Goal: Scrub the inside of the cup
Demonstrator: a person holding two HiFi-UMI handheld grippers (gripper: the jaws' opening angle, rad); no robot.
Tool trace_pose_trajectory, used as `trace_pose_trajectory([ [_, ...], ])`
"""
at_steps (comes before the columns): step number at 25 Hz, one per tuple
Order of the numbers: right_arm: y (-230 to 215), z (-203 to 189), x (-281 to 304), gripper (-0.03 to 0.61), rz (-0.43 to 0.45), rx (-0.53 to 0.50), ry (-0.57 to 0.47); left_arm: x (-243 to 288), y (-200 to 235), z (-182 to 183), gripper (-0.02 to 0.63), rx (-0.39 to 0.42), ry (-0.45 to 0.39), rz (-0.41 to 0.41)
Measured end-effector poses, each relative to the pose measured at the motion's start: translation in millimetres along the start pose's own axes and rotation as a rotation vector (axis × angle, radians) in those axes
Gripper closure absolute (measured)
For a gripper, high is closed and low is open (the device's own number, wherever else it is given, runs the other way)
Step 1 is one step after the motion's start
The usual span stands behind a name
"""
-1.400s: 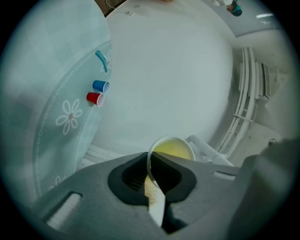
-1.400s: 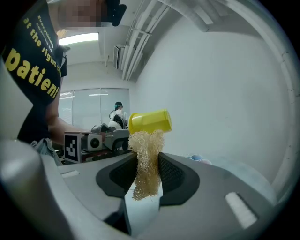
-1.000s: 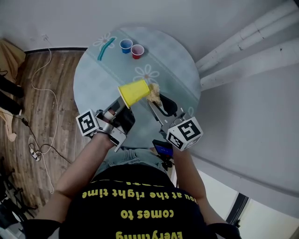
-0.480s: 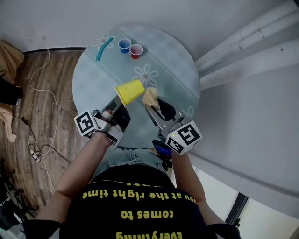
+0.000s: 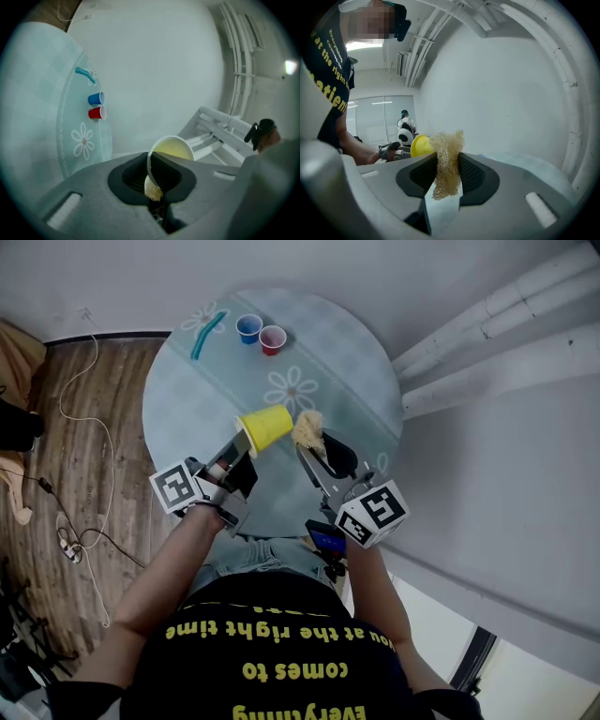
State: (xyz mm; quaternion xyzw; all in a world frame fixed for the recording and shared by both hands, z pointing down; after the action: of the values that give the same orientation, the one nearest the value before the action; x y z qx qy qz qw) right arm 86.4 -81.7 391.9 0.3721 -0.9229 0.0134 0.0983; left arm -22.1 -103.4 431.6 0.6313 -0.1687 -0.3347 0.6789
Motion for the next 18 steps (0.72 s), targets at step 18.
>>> trace_pose_trajectory([
  [18, -9.3, 3.0, 2.9, 0.442, -0.016, -0.01, -0.002, -3.4, 1.4, 3.0, 0.597, 0.24, 0.066, 0.105],
])
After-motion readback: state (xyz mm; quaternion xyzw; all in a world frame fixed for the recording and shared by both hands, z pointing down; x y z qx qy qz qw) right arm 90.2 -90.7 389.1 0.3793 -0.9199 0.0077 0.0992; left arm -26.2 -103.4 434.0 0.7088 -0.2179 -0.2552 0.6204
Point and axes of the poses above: the fingertips, and each gripper's own axes: x forward along the fingers, y to its left, z out of its top, the point moved 2 cm from there along -x, backward along the fingers, and after that the axes turned 14 degrees about -x, right-handed, at the moved point
